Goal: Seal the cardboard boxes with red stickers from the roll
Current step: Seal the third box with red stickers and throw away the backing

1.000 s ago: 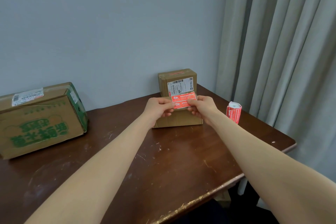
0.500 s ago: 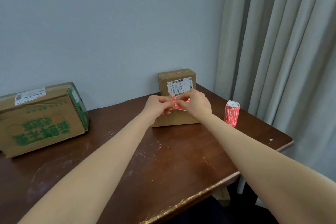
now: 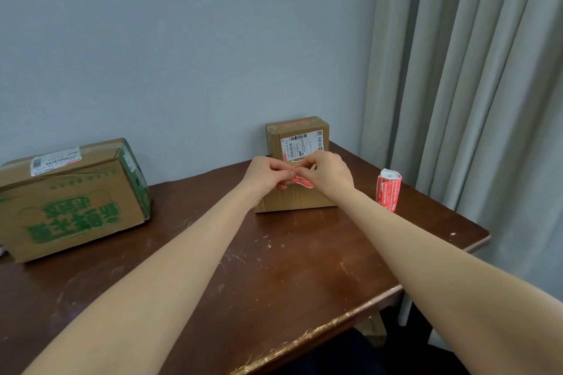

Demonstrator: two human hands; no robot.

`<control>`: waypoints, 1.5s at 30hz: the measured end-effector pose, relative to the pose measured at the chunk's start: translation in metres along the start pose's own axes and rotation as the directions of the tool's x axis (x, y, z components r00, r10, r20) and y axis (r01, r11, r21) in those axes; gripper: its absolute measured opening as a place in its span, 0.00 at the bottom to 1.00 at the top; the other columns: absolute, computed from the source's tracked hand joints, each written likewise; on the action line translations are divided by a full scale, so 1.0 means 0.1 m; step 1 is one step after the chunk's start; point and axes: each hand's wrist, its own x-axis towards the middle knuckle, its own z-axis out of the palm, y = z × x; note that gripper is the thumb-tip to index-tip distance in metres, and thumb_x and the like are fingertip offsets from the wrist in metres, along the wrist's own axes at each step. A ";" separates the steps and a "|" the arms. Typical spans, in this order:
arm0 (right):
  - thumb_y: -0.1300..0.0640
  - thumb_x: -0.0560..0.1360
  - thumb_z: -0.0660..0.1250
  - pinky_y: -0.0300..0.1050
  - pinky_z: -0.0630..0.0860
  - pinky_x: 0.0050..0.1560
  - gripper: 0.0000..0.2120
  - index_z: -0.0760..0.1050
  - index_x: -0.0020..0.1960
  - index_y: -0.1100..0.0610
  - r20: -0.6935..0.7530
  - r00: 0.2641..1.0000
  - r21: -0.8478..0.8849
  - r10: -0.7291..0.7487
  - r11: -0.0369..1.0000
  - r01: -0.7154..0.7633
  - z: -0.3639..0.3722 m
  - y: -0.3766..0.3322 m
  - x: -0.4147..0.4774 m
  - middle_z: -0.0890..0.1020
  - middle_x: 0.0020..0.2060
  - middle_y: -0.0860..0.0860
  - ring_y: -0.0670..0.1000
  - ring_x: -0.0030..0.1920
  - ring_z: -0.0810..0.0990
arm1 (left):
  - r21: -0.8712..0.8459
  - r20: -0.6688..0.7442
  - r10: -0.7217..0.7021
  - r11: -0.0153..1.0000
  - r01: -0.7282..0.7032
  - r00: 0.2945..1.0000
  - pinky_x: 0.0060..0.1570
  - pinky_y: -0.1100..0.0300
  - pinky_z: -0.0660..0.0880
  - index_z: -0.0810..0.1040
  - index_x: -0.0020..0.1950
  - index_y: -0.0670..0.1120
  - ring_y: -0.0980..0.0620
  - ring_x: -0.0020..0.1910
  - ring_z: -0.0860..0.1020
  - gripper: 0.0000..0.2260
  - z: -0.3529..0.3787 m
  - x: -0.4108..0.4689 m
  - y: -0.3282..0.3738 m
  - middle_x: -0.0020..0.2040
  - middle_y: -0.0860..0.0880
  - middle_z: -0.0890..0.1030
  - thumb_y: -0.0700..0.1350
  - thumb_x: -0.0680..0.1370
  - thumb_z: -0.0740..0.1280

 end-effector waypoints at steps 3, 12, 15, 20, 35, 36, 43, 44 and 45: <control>0.50 0.76 0.68 0.46 0.76 0.44 0.07 0.83 0.48 0.51 -0.011 1.000 -0.036 -0.015 0.999 0.014 -0.01 0.00 -0.01 0.83 0.47 0.47 0.49 0.46 0.79 | 0.003 0.002 0.003 1.000 -0.003 1.000 0.34 0.68 0.77 0.83 0.43 0.42 0.57 0.33 0.78 0.03 0.00 0.00 0.02 0.35 0.47 0.81 0.35 0.73 0.72; 0.49 0.77 0.64 0.42 0.67 0.42 0.10 0.82 0.50 0.51 -0.032 0.996 -0.184 -0.086 0.980 0.078 0.02 -0.01 -0.03 0.80 0.51 0.47 0.51 0.49 0.78 | -0.002 -0.004 -0.018 1.000 0.018 1.000 0.31 0.68 0.75 0.84 0.44 0.42 0.57 0.31 0.77 0.04 0.01 -0.02 0.01 0.35 0.47 0.81 0.35 0.73 0.71; 0.50 0.77 0.64 0.42 0.68 0.42 0.09 0.82 0.50 0.51 -0.063 0.996 -0.164 -0.069 0.985 0.058 0.02 -0.01 -0.03 0.80 0.50 0.46 0.51 0.49 0.78 | -0.038 -0.033 -0.042 0.998 0.041 0.999 0.30 0.69 0.74 0.84 0.48 0.40 0.56 0.32 0.77 0.05 0.03 -0.02 0.01 0.36 0.47 0.82 0.36 0.73 0.71; 0.51 0.76 0.64 0.42 0.73 0.41 0.08 0.82 0.46 0.50 -0.074 0.996 -0.015 0.059 0.998 -0.060 0.02 -0.02 -0.02 0.83 0.44 0.47 0.51 0.46 0.80 | -0.100 -0.048 -0.086 0.992 0.081 0.995 0.34 0.64 0.77 0.84 0.45 0.41 0.57 0.30 0.77 0.02 0.08 0.01 0.03 0.35 0.47 0.81 0.37 0.73 0.71; 0.58 0.73 0.66 0.44 0.72 0.38 0.09 0.77 0.34 0.54 0.017 0.856 0.614 0.516 0.670 -0.416 0.03 0.07 0.13 0.80 0.35 0.50 0.49 0.36 0.74 | -0.071 -0.285 -0.249 0.968 0.239 0.926 0.31 0.63 0.72 0.80 0.50 0.41 0.54 0.32 0.76 0.05 -0.22 0.19 -0.19 0.36 0.46 0.80 0.39 0.76 0.66; 0.59 0.73 0.66 0.44 0.72 0.38 0.09 0.77 0.35 0.54 0.024 0.848 0.632 0.530 0.649 -0.423 0.04 0.07 0.13 0.79 0.34 0.50 0.49 0.35 0.74 | -0.086 -0.309 -0.257 0.966 0.242 0.916 0.30 0.62 0.72 0.79 0.49 0.40 0.54 0.31 0.76 0.05 -0.27 0.19 -0.22 0.35 0.46 0.80 0.39 0.77 0.66; 0.60 0.76 0.65 0.38 0.70 0.30 0.07 0.78 0.40 0.56 0.075 0.805 0.734 0.589 0.514 -0.444 0.05 -0.02 0.17 0.81 0.33 0.50 0.44 0.27 0.74 | -0.243 -0.484 -0.316 0.944 0.221 0.816 0.22 0.66 0.75 0.75 0.53 0.37 0.52 0.29 0.79 0.05 -0.68 0.16 -0.46 0.36 0.42 0.79 0.35 0.78 0.63; 0.60 0.75 0.65 0.38 0.70 0.30 0.06 0.78 0.40 0.56 0.075 0.805 0.736 0.589 0.513 -0.443 0.06 -0.04 0.18 0.81 0.33 0.50 0.44 0.27 0.74 | -0.276 -0.503 -0.331 0.937 0.215 0.799 0.22 0.65 0.76 0.74 0.54 0.37 0.52 0.29 0.79 0.05 -0.74 0.16 -0.51 0.37 0.42 0.79 0.34 0.78 0.63; 0.60 0.75 0.65 0.38 0.70 0.30 0.07 0.78 0.39 0.56 0.073 0.806 0.736 0.588 0.513 -0.441 0.08 -0.05 0.19 0.80 0.33 0.50 0.44 0.28 0.74 | -0.304 -0.520 -0.346 0.929 0.209 0.781 0.23 0.64 0.77 0.73 0.55 0.37 0.52 0.28 0.80 0.06 -0.80 0.15 -0.55 0.38 0.41 0.79 0.33 0.78 0.63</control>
